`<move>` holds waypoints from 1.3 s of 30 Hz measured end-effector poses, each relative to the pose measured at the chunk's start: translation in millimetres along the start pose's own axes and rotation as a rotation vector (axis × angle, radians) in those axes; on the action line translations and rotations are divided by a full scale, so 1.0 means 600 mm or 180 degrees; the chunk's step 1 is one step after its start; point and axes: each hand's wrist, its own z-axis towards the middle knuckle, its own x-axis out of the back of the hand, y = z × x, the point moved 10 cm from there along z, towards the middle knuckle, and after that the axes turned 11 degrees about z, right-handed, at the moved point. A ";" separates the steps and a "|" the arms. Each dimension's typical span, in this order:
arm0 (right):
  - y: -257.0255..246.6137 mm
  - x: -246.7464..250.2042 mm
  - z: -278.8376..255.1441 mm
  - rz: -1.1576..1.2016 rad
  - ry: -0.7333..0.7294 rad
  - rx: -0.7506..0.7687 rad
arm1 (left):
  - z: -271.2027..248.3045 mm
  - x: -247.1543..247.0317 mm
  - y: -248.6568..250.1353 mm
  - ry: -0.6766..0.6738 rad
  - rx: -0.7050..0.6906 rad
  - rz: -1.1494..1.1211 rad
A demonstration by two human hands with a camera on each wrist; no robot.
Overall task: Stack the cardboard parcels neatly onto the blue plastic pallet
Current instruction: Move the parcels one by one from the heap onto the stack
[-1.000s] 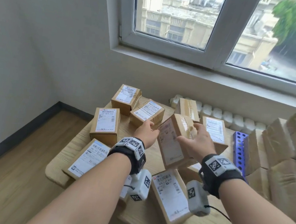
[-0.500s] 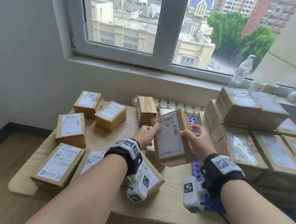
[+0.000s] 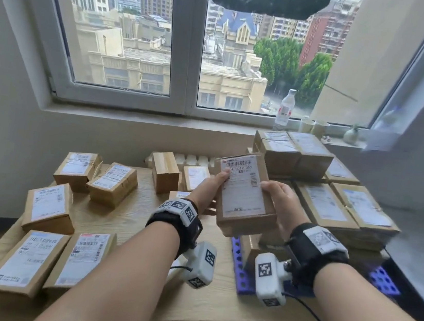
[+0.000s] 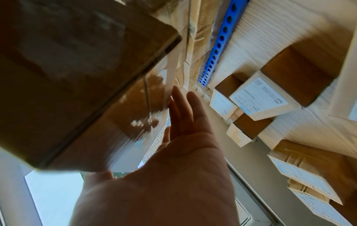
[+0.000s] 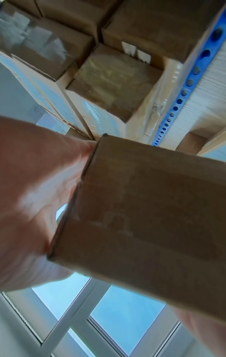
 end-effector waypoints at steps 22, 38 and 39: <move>-0.102 0.425 0.072 0.0236 -0.0091 0.0273 | 0.087 -0.393 0.192 0.0170 -0.0055 0.0201; -0.124 0.524 0.229 0.0519 -0.0120 0.0017 | 0.240 -0.461 0.324 0.0168 -0.0381 0.0633; -0.130 0.527 0.245 0.0535 -0.0096 0.0025 | 0.259 -0.456 0.332 0.0199 -0.0395 0.0676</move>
